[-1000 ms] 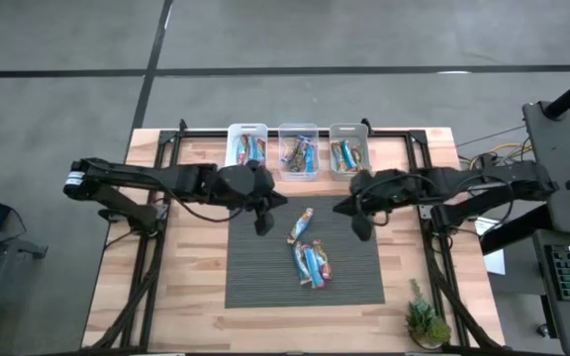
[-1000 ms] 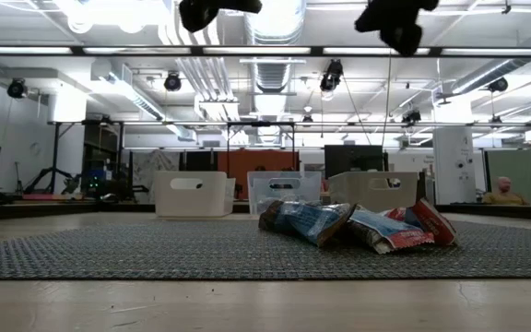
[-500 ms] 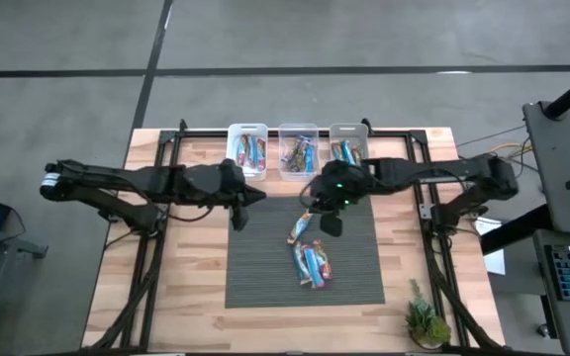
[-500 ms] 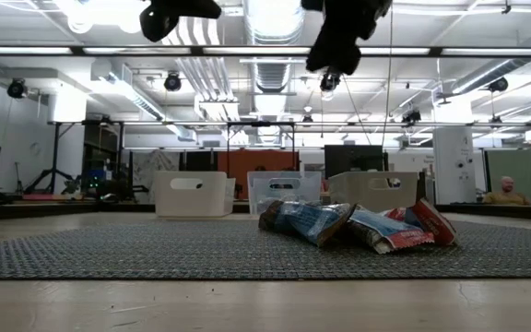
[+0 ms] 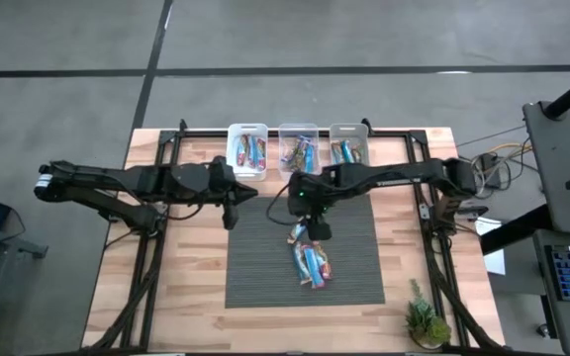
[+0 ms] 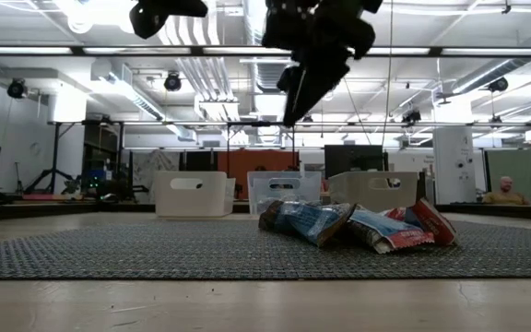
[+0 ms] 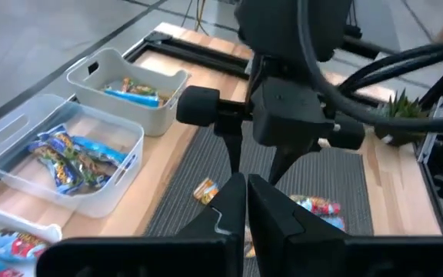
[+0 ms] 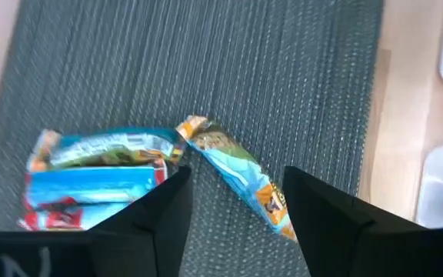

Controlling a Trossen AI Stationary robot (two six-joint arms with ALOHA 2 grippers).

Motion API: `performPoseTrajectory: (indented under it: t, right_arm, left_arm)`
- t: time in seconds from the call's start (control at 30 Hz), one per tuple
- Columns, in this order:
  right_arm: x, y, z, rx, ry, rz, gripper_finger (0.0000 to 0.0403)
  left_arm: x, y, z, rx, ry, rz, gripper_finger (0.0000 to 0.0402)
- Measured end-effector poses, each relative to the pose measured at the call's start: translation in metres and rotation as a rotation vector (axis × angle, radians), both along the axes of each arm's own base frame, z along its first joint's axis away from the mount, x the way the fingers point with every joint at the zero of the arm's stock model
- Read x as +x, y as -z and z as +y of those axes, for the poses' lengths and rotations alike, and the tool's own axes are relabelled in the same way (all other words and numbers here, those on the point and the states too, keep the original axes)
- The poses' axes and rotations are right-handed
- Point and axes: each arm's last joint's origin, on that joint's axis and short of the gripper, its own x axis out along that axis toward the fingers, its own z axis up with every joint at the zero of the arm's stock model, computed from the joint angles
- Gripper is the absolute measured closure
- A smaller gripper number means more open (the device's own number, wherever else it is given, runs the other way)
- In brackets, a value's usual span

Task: Pick and place Granola Bars by type
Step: Put the yellow granola bar into the gray bin

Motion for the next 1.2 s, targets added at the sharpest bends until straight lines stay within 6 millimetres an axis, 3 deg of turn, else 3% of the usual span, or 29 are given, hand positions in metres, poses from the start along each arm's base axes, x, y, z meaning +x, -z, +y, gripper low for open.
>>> performPoseTrajectory:
  t: [0.23, 0.63, 1.2]
  right_arm:
    - [0.005, 0.017, -0.006, -0.144, -0.047, 0.057, 0.0204]
    - [0.006, 0.026, -0.011, -0.188, -0.156, 0.062, 0.0204]
    - [-0.005, 0.069, -0.018, -0.181, -0.213, 0.064, 0.0205]
  left_arm:
    - [-0.014, -0.001, 0.001, 0.031, -0.002, 0.041, 0.0402]
    - [-0.042, -0.011, 0.004, 0.116, 0.028, 0.006, 0.0402]
    - [-0.046, -0.013, 0.005, 0.102, 0.009, -0.009, 0.0402]
